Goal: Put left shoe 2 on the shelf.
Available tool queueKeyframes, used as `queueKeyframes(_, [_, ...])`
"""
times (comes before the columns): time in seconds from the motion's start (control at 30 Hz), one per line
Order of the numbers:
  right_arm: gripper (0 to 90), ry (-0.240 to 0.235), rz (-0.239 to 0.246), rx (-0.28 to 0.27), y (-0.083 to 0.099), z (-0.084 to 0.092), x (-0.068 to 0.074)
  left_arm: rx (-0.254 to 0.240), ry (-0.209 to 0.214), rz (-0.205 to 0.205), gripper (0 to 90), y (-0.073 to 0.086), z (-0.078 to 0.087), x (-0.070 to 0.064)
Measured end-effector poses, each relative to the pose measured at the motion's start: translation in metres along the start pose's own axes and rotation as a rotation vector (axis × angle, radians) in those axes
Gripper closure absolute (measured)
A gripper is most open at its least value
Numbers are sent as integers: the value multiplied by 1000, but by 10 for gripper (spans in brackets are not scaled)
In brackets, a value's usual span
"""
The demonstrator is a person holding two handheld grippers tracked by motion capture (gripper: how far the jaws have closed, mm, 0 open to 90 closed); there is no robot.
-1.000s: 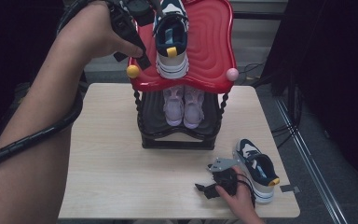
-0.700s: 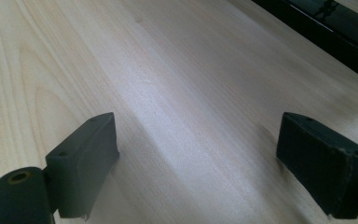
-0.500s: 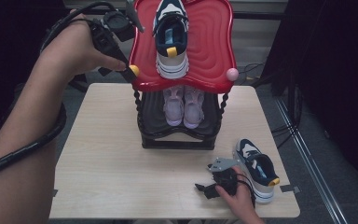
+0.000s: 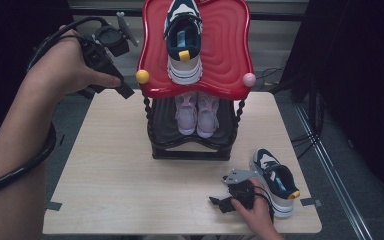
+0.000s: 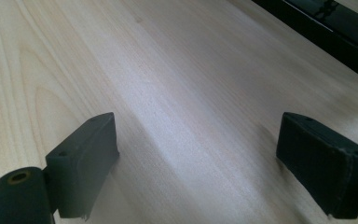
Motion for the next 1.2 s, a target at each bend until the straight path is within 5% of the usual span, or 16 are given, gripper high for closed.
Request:
queueKeyframes(0.5, [116, 0, 1, 2, 0, 0, 0, 15, 34, 21, 369, 32, -19, -3])
queueKeyframes(1.2, [116, -1, 0, 2, 0, 0, 0, 21, 107, 33, 367, 63, -73, -10])
Point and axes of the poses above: each handheld gripper's, and its own axes: z roughly backward along the jaws, y roughly out of its underside, x roughly to its left, the point moved 4 cm from there along -z, roughly forward along the jaws
